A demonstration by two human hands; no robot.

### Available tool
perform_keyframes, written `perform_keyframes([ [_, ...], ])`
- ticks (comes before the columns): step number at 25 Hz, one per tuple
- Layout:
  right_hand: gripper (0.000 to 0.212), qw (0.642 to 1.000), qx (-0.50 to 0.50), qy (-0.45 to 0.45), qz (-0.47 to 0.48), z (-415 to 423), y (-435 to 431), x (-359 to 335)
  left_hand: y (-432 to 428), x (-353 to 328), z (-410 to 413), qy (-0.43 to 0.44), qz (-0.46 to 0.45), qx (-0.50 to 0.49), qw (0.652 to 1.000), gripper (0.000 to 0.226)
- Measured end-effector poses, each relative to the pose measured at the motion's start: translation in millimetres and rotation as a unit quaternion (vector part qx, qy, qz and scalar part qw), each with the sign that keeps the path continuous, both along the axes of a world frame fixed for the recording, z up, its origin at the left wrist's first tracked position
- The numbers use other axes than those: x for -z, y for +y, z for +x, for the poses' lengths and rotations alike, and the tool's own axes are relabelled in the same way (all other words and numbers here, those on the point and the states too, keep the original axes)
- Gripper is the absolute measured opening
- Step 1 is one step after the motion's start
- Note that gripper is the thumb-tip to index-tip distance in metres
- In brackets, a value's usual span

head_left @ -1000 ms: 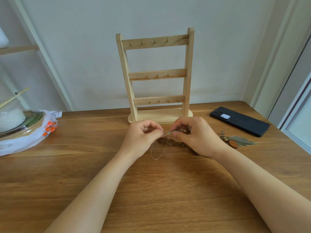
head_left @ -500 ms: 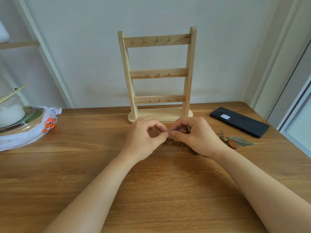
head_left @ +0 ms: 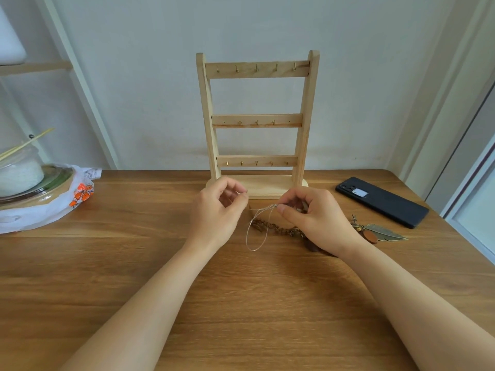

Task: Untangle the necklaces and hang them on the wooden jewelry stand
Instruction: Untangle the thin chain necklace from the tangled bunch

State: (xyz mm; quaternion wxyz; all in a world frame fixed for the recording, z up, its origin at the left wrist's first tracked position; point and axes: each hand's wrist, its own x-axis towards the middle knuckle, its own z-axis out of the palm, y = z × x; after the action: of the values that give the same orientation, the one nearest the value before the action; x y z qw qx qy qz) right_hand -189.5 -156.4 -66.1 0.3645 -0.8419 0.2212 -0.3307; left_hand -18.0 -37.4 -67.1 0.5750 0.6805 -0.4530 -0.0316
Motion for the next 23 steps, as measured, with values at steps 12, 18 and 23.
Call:
perform_keyframes([
  [12, 0.002, 1.000, -0.011, -0.011, -0.004, 2, 4, 0, 3, 1, -7, -0.104, 0.036, 0.088, 0.990, 0.008],
  [18, 0.003, 1.000, -0.020, -0.009, -0.006, 2, 6, -1, 2, 1, -6, -0.054, 0.081, 0.141, 0.985, 0.010],
  [23, 0.005, 0.997, 0.065, -0.048, -0.003, -3, -6, -5, 2, 5, -7, -0.108, 0.223, 0.167, 0.954, 0.030],
])
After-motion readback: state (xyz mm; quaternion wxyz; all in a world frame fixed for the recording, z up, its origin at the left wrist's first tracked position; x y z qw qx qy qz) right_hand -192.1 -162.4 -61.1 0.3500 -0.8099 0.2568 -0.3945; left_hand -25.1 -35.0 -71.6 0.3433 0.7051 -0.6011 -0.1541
